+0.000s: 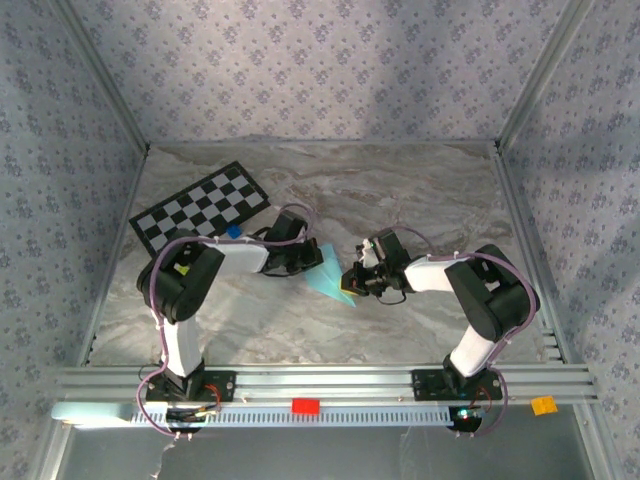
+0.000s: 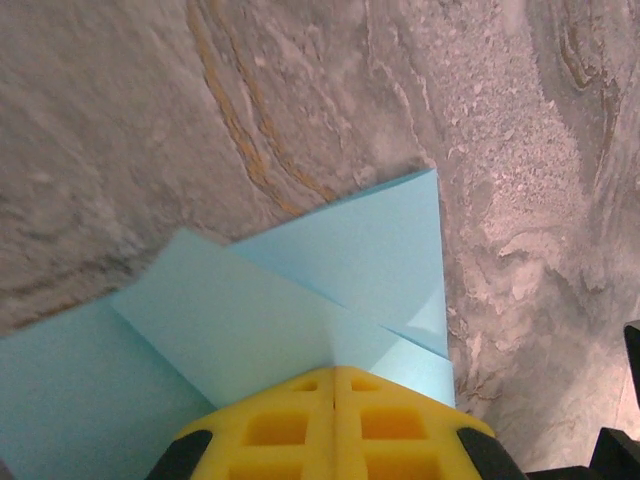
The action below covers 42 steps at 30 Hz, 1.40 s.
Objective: Fold a paper plane with a square sheet of paper (pick it up from the middle)
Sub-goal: Fourth fold the wing at the center of the table.
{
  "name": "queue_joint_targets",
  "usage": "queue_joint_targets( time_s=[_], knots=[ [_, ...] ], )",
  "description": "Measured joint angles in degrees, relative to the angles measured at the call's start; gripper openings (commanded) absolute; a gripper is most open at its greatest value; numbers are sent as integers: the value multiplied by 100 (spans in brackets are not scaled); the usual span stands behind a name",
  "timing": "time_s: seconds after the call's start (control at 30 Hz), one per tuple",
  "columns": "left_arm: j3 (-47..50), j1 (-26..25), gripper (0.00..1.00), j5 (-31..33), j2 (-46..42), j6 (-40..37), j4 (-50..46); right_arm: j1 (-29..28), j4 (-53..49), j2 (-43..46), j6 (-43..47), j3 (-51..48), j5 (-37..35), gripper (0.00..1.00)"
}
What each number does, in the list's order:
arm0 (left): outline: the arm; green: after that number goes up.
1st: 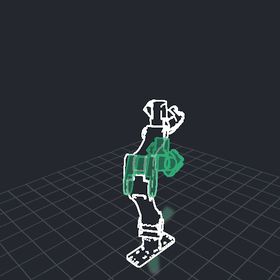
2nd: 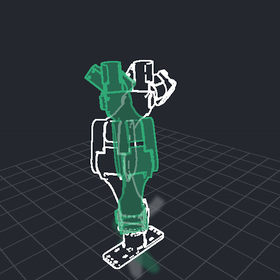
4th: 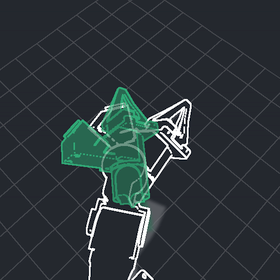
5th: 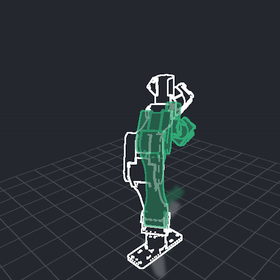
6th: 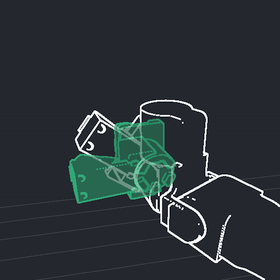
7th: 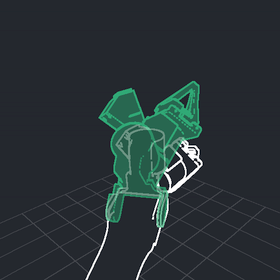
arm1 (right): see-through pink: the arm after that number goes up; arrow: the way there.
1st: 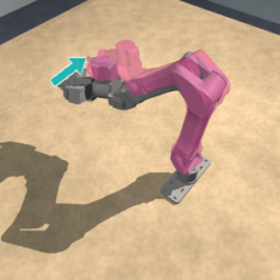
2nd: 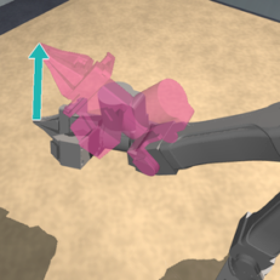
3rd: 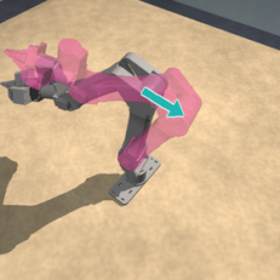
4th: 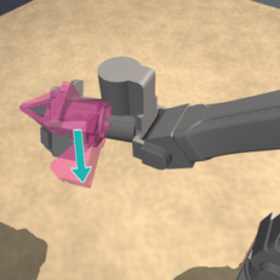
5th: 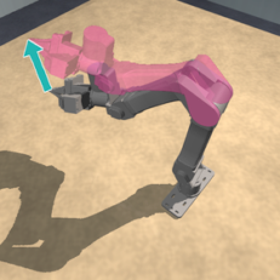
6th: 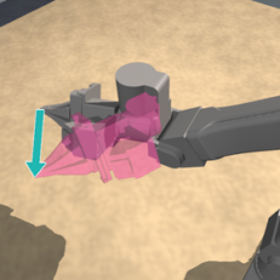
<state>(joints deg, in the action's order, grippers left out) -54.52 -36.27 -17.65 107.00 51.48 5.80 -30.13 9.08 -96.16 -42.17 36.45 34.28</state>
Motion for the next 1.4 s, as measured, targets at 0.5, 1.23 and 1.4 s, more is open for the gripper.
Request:
queue_joint_targets(
  time_s=[0.5,1.23,1.4],
  knots=[
    [-293,708,4,-116,109,-546,-352,2,48,0,15,-20,-2,0],
    [-260,-26,6,623,-1071,-348,-750,0,39,2,13,-20,-2,0],
    [146,-297,6,656,-1071,-74,-597,0,37,2,11,-20,-4,0]
  ],
)
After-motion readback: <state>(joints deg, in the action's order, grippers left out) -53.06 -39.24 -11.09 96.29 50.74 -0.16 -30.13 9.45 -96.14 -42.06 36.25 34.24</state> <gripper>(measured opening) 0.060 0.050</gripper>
